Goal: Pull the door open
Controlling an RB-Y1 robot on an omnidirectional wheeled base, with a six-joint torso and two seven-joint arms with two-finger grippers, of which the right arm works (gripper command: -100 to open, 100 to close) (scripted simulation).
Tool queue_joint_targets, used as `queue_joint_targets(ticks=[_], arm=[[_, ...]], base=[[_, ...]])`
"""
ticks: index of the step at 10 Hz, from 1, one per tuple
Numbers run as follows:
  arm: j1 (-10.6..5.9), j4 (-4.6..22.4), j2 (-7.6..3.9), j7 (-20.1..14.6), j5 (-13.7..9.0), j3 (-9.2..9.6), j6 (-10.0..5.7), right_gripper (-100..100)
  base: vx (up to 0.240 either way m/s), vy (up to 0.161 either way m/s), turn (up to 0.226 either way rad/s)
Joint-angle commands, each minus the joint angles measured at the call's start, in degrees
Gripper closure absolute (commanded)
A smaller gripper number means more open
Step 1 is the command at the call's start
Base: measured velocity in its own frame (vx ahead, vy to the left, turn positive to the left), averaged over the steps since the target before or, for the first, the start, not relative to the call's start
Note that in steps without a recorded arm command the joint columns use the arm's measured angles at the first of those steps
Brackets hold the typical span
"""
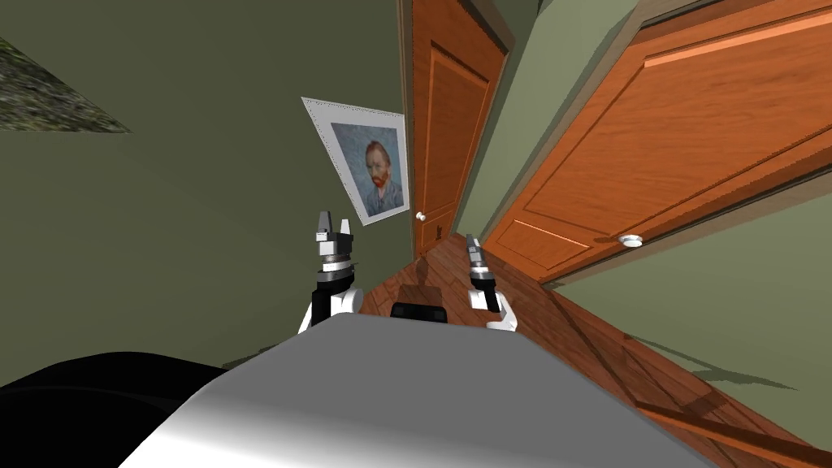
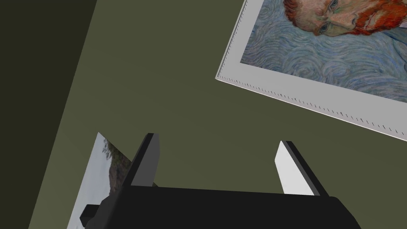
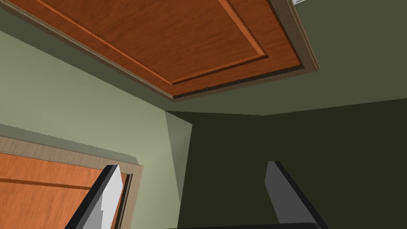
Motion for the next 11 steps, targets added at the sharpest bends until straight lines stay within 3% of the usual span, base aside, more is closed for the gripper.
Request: queue_joint_targets(ticks=[1,7,8,11], arm=[[-0.99,2.86,0.15,2.37,0.94,0.27,-0.73,-100],[-4.33,12.63,-0.16,9.74,3.96,0.78,-3.12,-100],[-4.33,12.63,-0.16,9.74,3.96,0.78,-3.12,-100],[-5.95,17.40,-0.22,13.35,5.44,1.02,-4.30,-100]], base=[[0.098,-0.064,0.114],[0.081,-0.066,0.112],[0.040,-0.048,0.033],[0.060,-0.048,0.100]])
